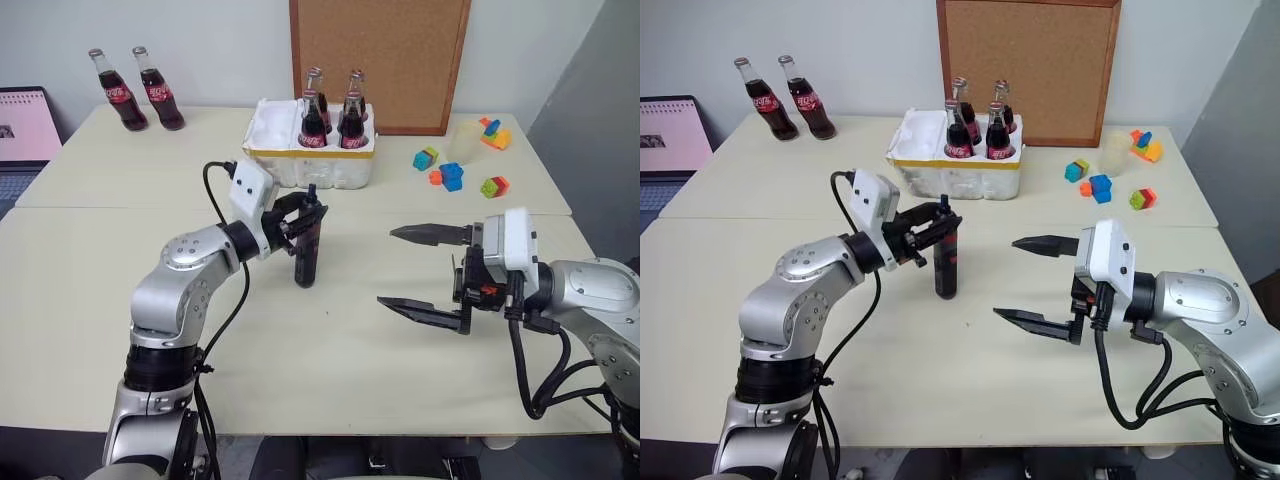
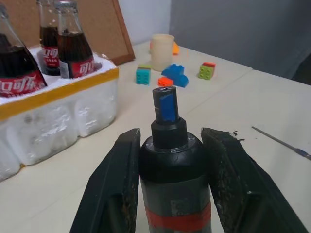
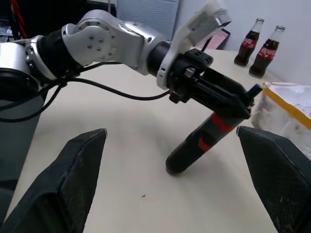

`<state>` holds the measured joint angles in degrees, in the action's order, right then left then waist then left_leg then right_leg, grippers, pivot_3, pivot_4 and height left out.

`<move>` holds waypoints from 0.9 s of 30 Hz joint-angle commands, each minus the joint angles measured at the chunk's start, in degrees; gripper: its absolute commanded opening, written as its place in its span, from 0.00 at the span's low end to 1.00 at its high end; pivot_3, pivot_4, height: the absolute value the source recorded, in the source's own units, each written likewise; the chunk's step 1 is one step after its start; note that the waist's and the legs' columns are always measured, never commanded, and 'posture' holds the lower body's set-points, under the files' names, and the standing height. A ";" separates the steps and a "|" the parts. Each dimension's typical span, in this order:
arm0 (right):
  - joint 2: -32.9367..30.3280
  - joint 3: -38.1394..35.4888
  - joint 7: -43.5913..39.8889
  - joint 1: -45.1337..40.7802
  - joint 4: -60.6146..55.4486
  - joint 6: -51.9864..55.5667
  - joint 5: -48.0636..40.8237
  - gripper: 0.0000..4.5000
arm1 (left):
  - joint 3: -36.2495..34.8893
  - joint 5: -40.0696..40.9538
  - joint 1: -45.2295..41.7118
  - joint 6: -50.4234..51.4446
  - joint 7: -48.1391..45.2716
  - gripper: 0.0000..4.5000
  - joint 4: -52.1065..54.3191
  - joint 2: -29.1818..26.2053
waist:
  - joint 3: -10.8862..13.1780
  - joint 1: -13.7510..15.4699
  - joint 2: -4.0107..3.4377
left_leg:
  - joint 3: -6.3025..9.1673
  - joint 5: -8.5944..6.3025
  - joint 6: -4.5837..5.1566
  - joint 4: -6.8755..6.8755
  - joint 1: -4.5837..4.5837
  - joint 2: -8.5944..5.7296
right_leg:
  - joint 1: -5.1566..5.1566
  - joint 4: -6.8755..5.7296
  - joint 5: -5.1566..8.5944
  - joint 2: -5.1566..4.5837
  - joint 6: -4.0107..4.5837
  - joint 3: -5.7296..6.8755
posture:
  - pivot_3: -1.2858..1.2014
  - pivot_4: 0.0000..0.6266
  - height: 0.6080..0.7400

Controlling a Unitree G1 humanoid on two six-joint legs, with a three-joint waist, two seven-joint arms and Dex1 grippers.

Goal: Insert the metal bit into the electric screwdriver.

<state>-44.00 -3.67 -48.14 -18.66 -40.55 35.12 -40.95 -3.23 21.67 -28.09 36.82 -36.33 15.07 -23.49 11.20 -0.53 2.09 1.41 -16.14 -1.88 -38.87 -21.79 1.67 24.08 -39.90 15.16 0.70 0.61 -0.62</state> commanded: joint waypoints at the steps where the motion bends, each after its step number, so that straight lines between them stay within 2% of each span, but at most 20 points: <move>1: -1.48 -2.55 0.15 -0.04 -2.10 0.30 -1.98 1.00 | -1.47 1.35 3.45 -2.07 1.16 0.36 4.13 0.40 | 0.00 0.01 0.00 | -0.02 0.00 0.00 0.00 0.02 0.00 | -0.01 0.00 0.00 0.00 0.00 -0.03 | 0.52 0.24 1.00; 10: -4.03 -3.59 -1.18 -0.74 -2.13 1.41 -4.27 1.00 | -1.53 4.80 9.25 -0.41 2.01 0.36 9.60 -0.14 | -0.01 0.15 0.00 | -0.04 0.00 0.00 0.00 0.04 -0.02 | -0.05 0.03 0.00 0.01 -0.01 -0.02 | 0.52 0.24 1.00; 19: -5.03 -3.03 -2.02 -1.71 -1.00 1.13 -4.30 1.00 | -1.71 7.63 10.92 1.85 2.35 0.36 13.24 -0.38 | -0.01 0.31 0.00 | -0.03 -0.01 0.01 0.00 0.00 -0.03 | -0.08 0.16 0.00 0.01 -0.02 0.00 | 0.52 0.24 1.00; 27: -5.63 -3.32 -2.50 -1.75 2.22 0.32 -1.89 1.00 | 1.19 3.84 6.99 -6.01 1.52 0.36 10.55 0.31 | -0.01 0.45 0.00 | -0.03 -0.01 0.01 0.02 -0.01 -0.04 | -0.28 0.53 -0.06 0.01 -0.11 0.11 | 0.52 0.24 1.00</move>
<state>-48.65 -5.52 -50.14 -19.75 -38.57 36.27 -43.26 -2.76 26.03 -19.07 34.32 -33.93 25.12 -23.53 11.19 -0.07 2.08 1.38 -16.16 -1.87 -38.85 -21.80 1.64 23.76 -39.30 15.08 0.72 0.48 -0.52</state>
